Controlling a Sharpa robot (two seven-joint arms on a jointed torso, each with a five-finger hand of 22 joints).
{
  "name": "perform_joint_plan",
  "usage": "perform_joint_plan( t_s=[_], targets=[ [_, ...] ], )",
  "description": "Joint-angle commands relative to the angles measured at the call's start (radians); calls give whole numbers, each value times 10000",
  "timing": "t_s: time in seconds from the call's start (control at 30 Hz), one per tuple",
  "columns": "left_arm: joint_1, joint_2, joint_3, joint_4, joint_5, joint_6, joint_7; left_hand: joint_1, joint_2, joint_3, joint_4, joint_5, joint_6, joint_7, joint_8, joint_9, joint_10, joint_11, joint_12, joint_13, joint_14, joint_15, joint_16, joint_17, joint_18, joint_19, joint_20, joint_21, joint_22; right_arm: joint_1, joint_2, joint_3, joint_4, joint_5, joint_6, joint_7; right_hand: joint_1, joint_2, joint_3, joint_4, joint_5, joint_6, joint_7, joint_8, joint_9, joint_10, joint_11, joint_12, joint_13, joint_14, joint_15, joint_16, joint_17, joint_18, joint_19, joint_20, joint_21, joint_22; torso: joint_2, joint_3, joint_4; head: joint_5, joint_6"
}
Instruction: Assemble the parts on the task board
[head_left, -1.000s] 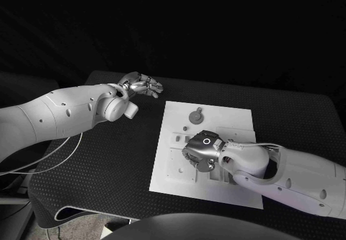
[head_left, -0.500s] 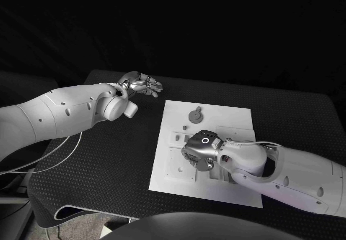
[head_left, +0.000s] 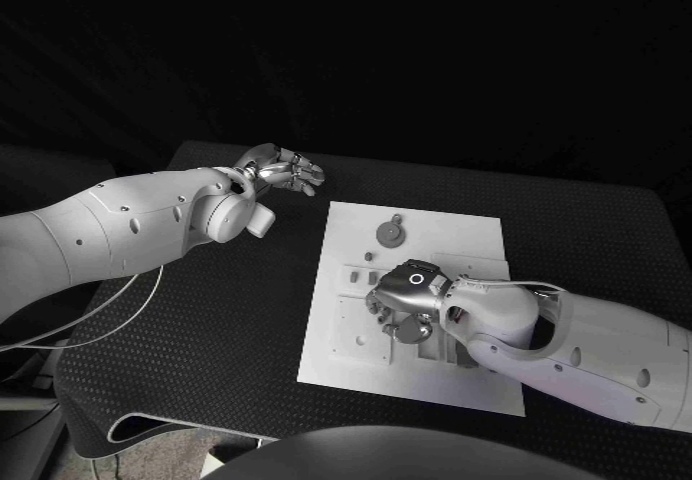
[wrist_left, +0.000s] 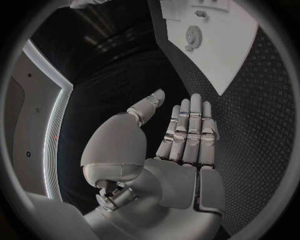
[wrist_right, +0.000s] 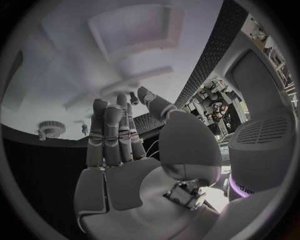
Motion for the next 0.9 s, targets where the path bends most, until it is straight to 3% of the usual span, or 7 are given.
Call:
perform_joint_plan(
  t_s=[0.03, 0.17, 0.47, 0.57, 0.67, 0.8, 0.9],
  targets=[
    [13, 9, 9, 15, 46, 128, 47, 7, -17, -63, 17, -51, -72, -9, 22, -11, -50, 0, 12, -16, 29, 4, -41, 17, -150, 64, 8, 13, -15, 12, -28, -1, 9, 309, -399, 124, -113, -312, 28, 140, -43, -241, 53, -116, -78, -350, 131, -212, -86, -94, 140, -54, 37, -32, -140, 4, -76, 196, 2, 4, 1, -25, 7],
    [13, 10, 9, 8, 47, 151, 51, 5, -21, -67, 18, -52, -83, -4, 18, -14, -63, 5, 9, -20, 27, 7, -53, 28, -150, 67, 7, 14, -23, 18, -85, -1, 54, 310, -812, 7, -172, -547, 115, 381, -50, -544, -29, -238, -176, -660, 273, -407, -174, -232, 276, -25, 107, -32, -238, 46, -69, 215, 5, 9, 7, -49, 26],
    [12, 22, 9, -8, 47, 149, 78, 10, -23, -68, 17, -50, -100, 2, 14, -18, -83, 12, 7, -28, 22, 11, -75, 48, -150, 68, 6, 14, -39, 327, -662, 31, 439, 905, -1666, 142, -82, -586, 172, 503, -44, -489, 36, -155, -187, -620, 274, -393, -170, -286, 280, 26, 166, -32, -288, 54, -17, 227, 4, 12, 9, -137, 134],
    [12, 15, 8, -4, 47, 123, 125, 12, -22, -68, 17, -49, -100, 3, 15, -19, -84, 13, 7, -28, 23, 11, -77, 51, -150, 69, 6, 14, -41, 421, -1087, 297, 577, 1889, -2184, 371, 49, -459, 194, 479, -43, -420, 58, -90, -182, -372, 198, -252, -98, -215, 210, 87, 199, -32, -251, 27, 49, 233, -2, 9, 5, -233, 227],
    [12, 2, 8, -4, 47, 59, 195, 14, -21, -68, 18, -49, -94, 1, 19, -17, -77, 11, 14, -27, 27, 11, -82, 59, -150, 71, 5, 15, -45, 499, -1493, 665, 630, 2859, -2077, 458, 183, -327, 153, 336, -44, -369, 124, -35, -183, -203, 122, -148, -22, -143, 139, 122, 217, -32, -221, -4, 119, 232, -2, 14, -10, -341, 323],
    [12, 2, 8, -14, 47, -12, 310, 16, -28, -75, 20, -48, -63, -11, 46, -11, -32, -9, 44, -18, 39, 8, -106, 97, -150, 71, 8, 15, -67, 836, -2150, 848, 568, 3799, -1758, 746, 93, -402, 56, 316, -46, -413, 124, -38, -207, -298, 145, -195, -14, -125, 157, 126, 224, -32, -224, 4, 153, 223, -3, 8, -24, -520, 465],
    [11, 13, 7, -26, 47, -36, 329, 18, -27, -78, 21, -48, -43, -20, 61, -7, -5, -21, 59, -12, 34, 12, -127, 116, -150, 70, 9, 15, -79, 965, -2472, 848, 531, 3903, -1480, 793, 2, -485, 8, 352, -45, -447, 99, -44, -223, -333, 159, -211, -4, -153, 170, 114, 226, -32, -250, 18, 155, 217, -3, 13, -23, -568, 505]
  ],
)
